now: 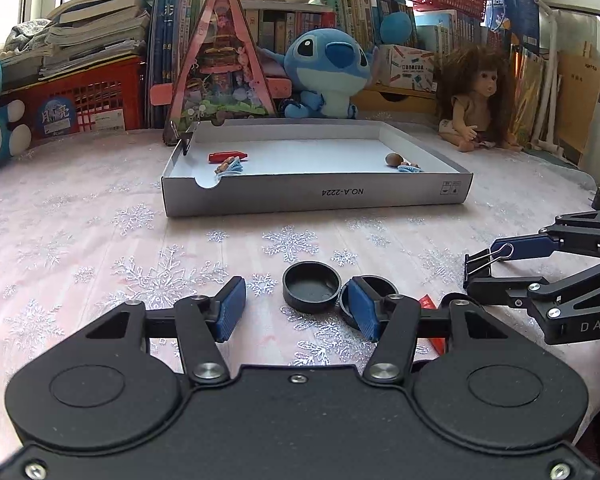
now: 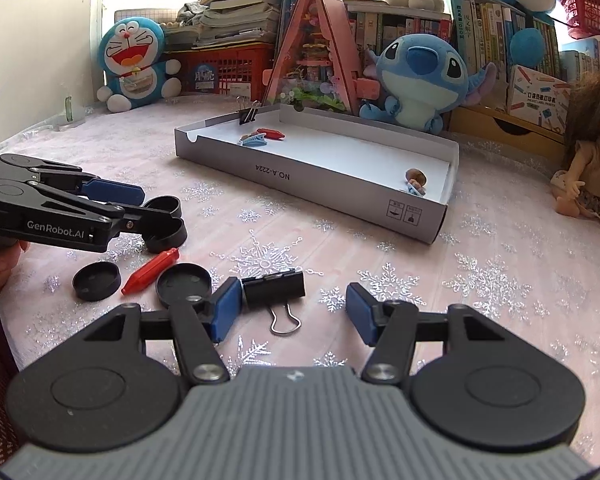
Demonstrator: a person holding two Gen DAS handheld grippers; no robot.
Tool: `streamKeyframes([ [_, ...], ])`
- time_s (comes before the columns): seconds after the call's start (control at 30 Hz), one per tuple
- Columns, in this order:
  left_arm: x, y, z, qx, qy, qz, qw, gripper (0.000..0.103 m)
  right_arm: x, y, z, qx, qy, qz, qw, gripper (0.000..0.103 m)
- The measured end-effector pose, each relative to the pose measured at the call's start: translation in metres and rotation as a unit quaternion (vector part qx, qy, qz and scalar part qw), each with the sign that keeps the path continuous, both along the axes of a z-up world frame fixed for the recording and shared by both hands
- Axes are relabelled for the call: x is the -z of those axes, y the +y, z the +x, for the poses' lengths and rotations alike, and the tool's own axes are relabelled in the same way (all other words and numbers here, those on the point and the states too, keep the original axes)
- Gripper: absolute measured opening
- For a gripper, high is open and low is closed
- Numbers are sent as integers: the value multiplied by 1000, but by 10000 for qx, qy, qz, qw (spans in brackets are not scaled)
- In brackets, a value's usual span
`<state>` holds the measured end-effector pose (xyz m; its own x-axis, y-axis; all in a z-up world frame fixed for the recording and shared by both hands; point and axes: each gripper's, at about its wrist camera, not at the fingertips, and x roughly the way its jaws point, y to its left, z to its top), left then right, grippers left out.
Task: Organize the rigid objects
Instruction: 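Move the left gripper to a black round lid while the right approaches a black binder clip, then close the left gripper on the black lid while the right closes on the binder clip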
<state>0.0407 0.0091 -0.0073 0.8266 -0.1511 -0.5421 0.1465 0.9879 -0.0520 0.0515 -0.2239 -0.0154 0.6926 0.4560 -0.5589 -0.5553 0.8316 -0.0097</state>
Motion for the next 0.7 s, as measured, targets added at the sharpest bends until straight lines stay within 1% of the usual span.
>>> streamKeyframes([
  [0.13,-2,11,-1,-191,18,-233,9995,54,0,-1,0,-1,-1,45,10000,69],
  [0.23,-6,18,-4,-264,-38,-253,9993,52,0,-4,0,18,15,158,9999,67],
  [0.33,-11,22,-13,-136,-177,-143,9996,52,0,-8,1,45,47,317,9995,67],
  [0.4,-13,23,-18,-87,-223,-1,9997,52,0,-10,2,90,66,390,9992,62],
  [0.47,-12,24,-20,-86,-161,170,9997,52,0,-11,2,121,78,432,9990,59],
  [0.6,-5,25,-17,-72,77,241,9997,48,0,-12,3,129,78,488,9987,56],
  [0.7,-4,21,-15,-12,28,270,9996,48,0,-12,2,130,49,502,9986,55],
])
